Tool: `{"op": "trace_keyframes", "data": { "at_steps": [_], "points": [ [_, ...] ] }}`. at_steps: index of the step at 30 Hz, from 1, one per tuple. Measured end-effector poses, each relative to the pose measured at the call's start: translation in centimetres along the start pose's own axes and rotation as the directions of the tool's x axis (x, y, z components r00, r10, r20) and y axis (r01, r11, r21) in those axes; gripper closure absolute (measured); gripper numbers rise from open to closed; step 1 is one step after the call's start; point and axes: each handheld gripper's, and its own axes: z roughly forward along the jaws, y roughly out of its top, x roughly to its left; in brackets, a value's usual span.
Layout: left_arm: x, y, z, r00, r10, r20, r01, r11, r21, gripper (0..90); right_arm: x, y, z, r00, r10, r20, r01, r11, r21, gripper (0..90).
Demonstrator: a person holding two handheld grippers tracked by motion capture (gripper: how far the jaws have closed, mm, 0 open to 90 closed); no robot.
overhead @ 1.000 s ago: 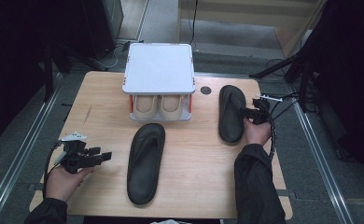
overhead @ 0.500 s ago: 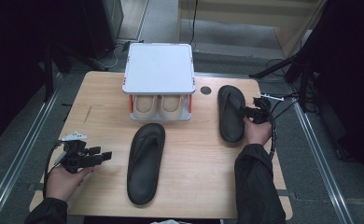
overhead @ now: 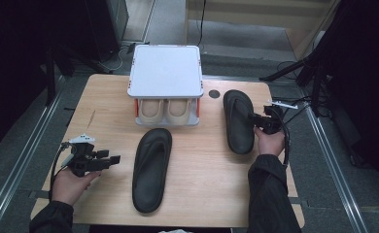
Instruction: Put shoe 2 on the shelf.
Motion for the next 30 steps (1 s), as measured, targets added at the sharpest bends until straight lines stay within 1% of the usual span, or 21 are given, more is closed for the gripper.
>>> {"op": "trace_keyframes", "data": {
  "at_steps": [1, 2, 8, 12, 15, 16, 17, 18, 20, 24, 27, 28, 30],
  "points": [
    [-0.1, 0.1, 0.2, 1.0000, 0.002, 0.003, -0.002, 1.0000, -0.003, 37.6, 0.1, -0.1, -0.2, 1.0000, -0.003, -0.002, 0.003, 1.000, 0.000, 74.0],
    [-0.1, 0.2, 0.3, 0.9999, 0.013, 0.005, -0.013, 0.9999, 0.003, 37.5, 0.3, -0.3, -0.5, 1.0000, -0.003, -0.007, 0.003, 1.000, 0.002, 74.1],
    [-0.4, 1.0, 1.1, 0.9990, 0.033, 0.029, -0.033, 0.9994, 0.006, 37.3, 1.2, -1.3, -1.7, 0.9994, -0.011, -0.032, 0.012, 1.000, 0.011, 74.0],
    [-0.6, 1.7, 1.8, 0.9982, 0.043, 0.043, -0.044, 0.9989, 0.019, 37.3, 2.1, -2.1, -2.6, 0.9988, -0.031, -0.038, 0.032, 0.999, 0.022, 74.0],
    [-0.8, 2.1, 2.2, 0.9971, 0.055, 0.053, -0.056, 0.9981, 0.025, 37.3, 2.5, -2.7, -3.2, 0.9976, -0.054, -0.044, 0.055, 0.998, 0.023, 74.0],
    [-0.9, 2.2, 2.3, 0.9966, 0.061, 0.055, -0.063, 0.9977, 0.028, 37.3, 2.7, -2.9, -3.5, 0.9978, -0.047, -0.047, 0.048, 0.999, 0.024, 74.0],
    [-1.0, 2.4, 2.5, 0.9966, 0.058, 0.059, -0.060, 0.9979, 0.026, 37.3, 2.7, -3.0, -3.7, 0.9971, -0.053, -0.054, 0.055, 0.998, 0.020, 74.0],
    [-1.1, 2.4, 2.7, 0.9962, 0.060, 0.062, -0.061, 0.9980, 0.018, 37.3, 2.8, -3.2, -4.0, 0.9971, -0.047, -0.060, 0.049, 0.999, 0.023, 74.0],
    [-1.2, 2.7, 3.0, 0.9957, 0.066, 0.065, -0.069, 0.9970, 0.037, 37.2, 3.0, -3.6, -4.4, 0.9959, -0.051, -0.075, 0.053, 0.998, 0.017, 74.0],
    [-1.4, 3.3, 3.4, 0.9955, 0.074, 0.060, -0.076, 0.9964, 0.037, 37.4, 3.6, -4.2, -5.1, 0.9945, -0.064, -0.083, 0.065, 0.998, 0.017, 73.9],
    [-1.4, 3.6, 3.5, 0.9956, 0.071, 0.060, -0.073, 0.9970, 0.026, 37.6, 4.0, -4.8, -5.5, 0.9932, -0.076, -0.089, 0.078, 0.997, 0.021, 73.9],
    [-1.3, 3.7, 3.6, 0.9954, 0.068, 0.067, -0.069, 0.9974, 0.018, 37.6, 4.2, -4.9, -5.6, 0.9930, -0.077, -0.089, 0.079, 0.997, 0.024, 73.9],
    [-1.2, 3.7, 3.8, 0.9963, 0.058, 0.064, -0.059, 0.9981, 0.016, 37.6, 4.4, -5.3, -6.0, 0.9918, -0.087, -0.093, 0.090, 0.996, 0.026, 73.9]
  ]
}}
